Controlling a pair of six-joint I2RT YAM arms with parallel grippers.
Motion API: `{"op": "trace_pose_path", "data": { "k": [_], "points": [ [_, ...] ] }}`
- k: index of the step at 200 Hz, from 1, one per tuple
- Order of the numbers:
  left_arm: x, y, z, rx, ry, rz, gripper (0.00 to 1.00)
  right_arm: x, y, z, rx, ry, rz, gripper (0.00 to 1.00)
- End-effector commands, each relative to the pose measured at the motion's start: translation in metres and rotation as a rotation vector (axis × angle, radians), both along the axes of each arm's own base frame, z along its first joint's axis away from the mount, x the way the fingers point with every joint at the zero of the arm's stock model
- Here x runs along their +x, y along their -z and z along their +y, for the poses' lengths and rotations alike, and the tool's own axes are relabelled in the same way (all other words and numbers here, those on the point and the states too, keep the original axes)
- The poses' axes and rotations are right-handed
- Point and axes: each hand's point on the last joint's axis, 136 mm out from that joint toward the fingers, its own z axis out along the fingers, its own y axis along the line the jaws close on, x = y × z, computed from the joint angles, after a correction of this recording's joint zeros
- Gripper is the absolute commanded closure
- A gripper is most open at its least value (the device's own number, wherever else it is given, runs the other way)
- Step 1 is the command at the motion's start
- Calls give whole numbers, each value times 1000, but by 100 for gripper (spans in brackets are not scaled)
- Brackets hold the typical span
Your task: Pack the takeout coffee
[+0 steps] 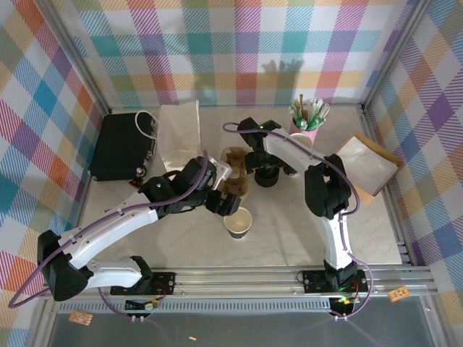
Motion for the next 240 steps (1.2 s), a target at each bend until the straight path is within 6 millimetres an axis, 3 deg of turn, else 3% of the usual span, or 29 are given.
{"op": "trace_pose_path", "data": {
  "k": [1, 29, 71, 127, 167, 240],
  "points": [
    [-3, -3, -1, -8, -3, 14, 3, 2, 1, -4, -28, 5, 8, 14],
    [-3, -4, -1, -7, -3, 16, 3, 3, 0, -3, -19, 10, 1, 19],
    [-3, -4, -2, -9, -1, 17, 3, 2, -12, 1, 15, 9, -13, 14],
    [-2, -2, -5, -5, 3, 24, 3, 4, -11, -2, 13, 19, -17, 18],
    [-3, -1, -4, -5, 2, 27, 3, 3, -14, 1, 33, 22, -14, 9],
    [-1, 0, -5, -15, -9, 33, 4, 5, -22, -3, 28, 21, -40, 17]
  ]
}}
